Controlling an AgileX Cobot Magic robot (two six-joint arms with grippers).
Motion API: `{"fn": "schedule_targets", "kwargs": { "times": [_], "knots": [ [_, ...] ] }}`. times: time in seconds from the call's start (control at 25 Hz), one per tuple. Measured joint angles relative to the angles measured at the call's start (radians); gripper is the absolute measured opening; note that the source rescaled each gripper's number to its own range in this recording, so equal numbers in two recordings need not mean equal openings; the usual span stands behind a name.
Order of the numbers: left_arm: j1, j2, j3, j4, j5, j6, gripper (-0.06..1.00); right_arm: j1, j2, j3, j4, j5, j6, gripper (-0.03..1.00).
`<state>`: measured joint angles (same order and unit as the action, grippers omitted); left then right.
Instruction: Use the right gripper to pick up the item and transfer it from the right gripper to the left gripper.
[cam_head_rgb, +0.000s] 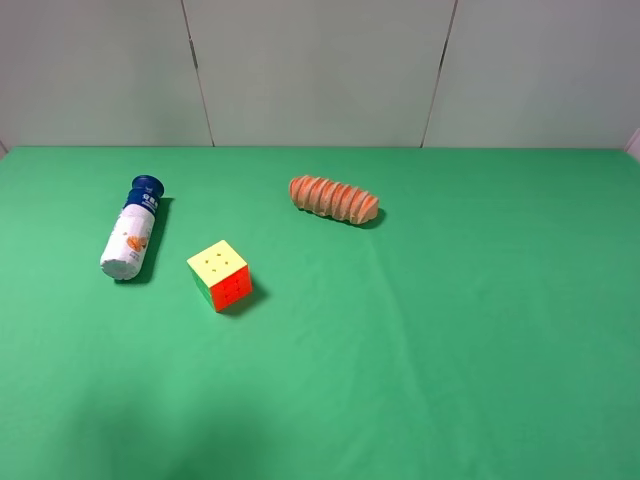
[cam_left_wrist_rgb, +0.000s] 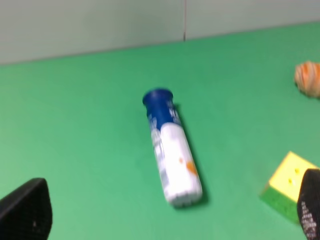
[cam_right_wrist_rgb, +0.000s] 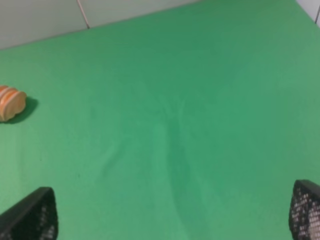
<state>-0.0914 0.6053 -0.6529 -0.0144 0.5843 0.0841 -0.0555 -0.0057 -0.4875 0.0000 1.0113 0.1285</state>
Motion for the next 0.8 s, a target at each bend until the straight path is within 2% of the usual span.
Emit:
{"fn": "schedule_targets", "kwargs": {
  "times": [0.44,0.6,0.8],
  "knots": [
    [0.000,-0.220,0.006,-0.006,0.416,-0.007,1.00,0.000,0.000,0.000,0.000,0.000,0.000,1.00],
    [0.000,-0.304,0.027,-0.040,0.448,-0.050,1.00,0.000,0.000,0.000,0.000,0.000,0.000,1.00],
    [0.000,-0.458,0.147,-0.050,0.467,-0.060,1.00,0.000,0.000,0.000,0.000,0.000,0.000,1.00]
  ]
}}
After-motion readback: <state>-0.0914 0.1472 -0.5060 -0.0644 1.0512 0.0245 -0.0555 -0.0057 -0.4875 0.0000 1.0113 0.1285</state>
